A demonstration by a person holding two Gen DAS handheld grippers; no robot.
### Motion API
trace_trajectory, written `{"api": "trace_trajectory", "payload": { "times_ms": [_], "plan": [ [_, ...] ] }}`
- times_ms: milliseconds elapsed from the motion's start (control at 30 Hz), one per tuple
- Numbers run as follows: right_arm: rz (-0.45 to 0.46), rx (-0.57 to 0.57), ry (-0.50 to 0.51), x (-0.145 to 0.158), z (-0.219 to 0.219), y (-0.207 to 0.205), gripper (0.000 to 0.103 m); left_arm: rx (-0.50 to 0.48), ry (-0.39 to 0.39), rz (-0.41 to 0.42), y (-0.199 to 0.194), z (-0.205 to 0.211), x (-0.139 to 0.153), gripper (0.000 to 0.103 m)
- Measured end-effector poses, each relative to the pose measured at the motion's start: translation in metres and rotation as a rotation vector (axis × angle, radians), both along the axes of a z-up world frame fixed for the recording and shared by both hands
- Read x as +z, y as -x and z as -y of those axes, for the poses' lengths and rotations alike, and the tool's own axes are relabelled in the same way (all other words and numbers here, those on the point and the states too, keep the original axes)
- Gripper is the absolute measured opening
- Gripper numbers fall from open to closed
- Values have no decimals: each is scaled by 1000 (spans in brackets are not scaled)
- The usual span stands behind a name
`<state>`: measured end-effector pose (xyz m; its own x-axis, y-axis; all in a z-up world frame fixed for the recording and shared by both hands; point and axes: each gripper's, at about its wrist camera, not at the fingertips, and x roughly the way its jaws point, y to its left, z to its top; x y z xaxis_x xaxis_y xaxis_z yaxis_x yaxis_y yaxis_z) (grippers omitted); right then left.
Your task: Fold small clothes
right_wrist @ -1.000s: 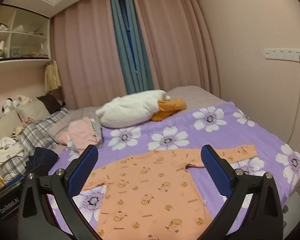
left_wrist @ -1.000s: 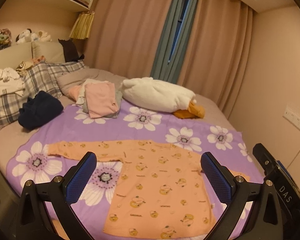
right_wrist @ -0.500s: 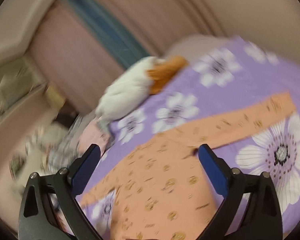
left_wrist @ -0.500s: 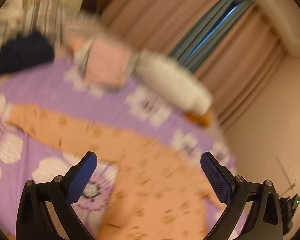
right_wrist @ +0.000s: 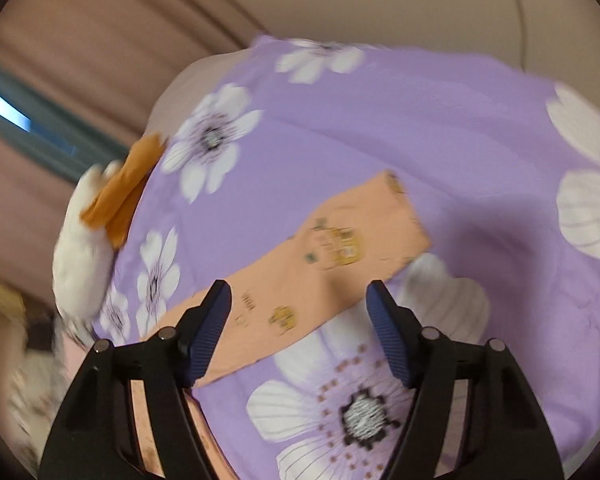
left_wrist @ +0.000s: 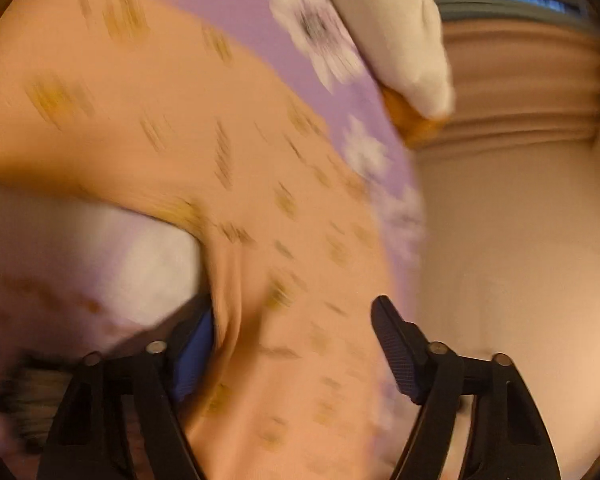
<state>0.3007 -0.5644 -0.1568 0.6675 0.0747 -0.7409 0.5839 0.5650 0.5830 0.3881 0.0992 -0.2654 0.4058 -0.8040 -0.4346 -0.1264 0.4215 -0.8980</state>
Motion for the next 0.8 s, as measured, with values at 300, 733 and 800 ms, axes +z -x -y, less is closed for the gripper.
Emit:
{"api": "trace_trajectory", "payload": {
  "times_ms": [300, 733, 800],
  "plan": [
    [63, -184, -298, -59, 31, 25, 69, 28, -166, -36, 6, 4, -9, 11],
    [10, -130, -86, -8, -8, -36, 6, 34, -247, 14, 12, 11, -13, 11],
    [88, -6, -32, 32, -53, -66, 6, 31, -256, 30, 10, 13, -12, 11]
  ]
}}
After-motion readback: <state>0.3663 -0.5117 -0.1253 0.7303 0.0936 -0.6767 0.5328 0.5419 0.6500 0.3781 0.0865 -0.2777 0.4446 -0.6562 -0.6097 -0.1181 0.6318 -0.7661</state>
